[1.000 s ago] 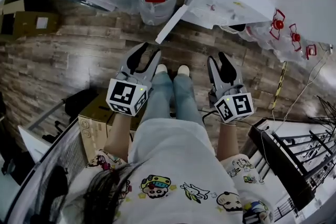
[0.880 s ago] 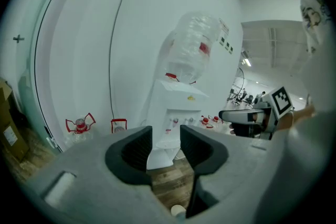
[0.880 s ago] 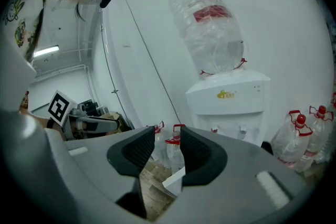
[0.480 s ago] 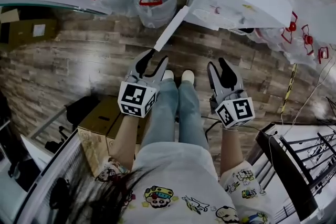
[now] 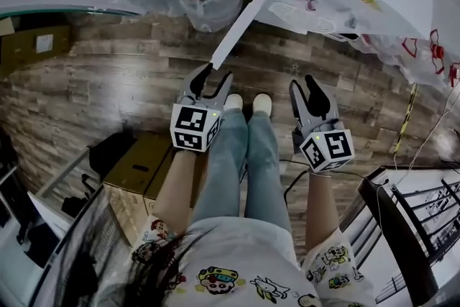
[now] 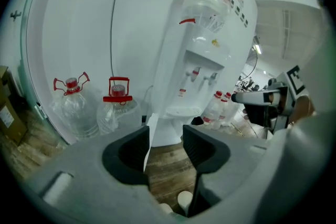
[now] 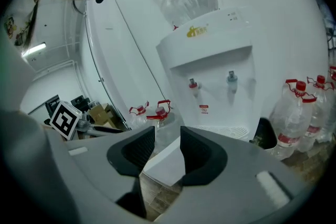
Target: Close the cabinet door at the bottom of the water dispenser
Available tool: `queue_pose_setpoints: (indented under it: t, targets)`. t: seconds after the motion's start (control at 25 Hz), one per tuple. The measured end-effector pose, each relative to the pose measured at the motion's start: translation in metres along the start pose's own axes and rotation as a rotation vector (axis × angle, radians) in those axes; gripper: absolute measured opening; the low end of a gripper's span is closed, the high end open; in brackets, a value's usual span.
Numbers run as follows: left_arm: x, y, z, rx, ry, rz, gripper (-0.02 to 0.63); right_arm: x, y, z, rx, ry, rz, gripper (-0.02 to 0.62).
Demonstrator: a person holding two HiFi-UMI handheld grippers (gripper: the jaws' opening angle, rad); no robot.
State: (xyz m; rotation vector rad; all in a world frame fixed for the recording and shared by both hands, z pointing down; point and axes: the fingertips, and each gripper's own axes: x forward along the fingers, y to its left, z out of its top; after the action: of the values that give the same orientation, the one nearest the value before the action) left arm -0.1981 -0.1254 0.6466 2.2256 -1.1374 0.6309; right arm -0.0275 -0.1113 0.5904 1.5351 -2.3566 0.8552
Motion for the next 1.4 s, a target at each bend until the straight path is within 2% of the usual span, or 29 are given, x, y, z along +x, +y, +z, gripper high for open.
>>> queue_pose_setpoints:
  t: [0.28,0.76,1.04,1.4]
  targets:
    - [0.029,0.023,-0.057,0.000,0.086,0.026,0.227,0.022,-0.005,-0.054,0.026,0.066,0.028,0.146]
    - [0.082,0.068,-0.131,0.043,0.224,0.046,0.249,0.041,-0.017,-0.102,0.054,0.110,0.014,0.146]
    - [0.101,0.075,-0.159,0.067,0.304,0.034,0.250,0.049,-0.024,-0.129,0.076,0.133,-0.008,0.146]
    - [0.119,0.078,-0.178,0.076,0.381,0.030,0.249,0.051,-0.029,-0.159,0.111,0.180,-0.034,0.140]
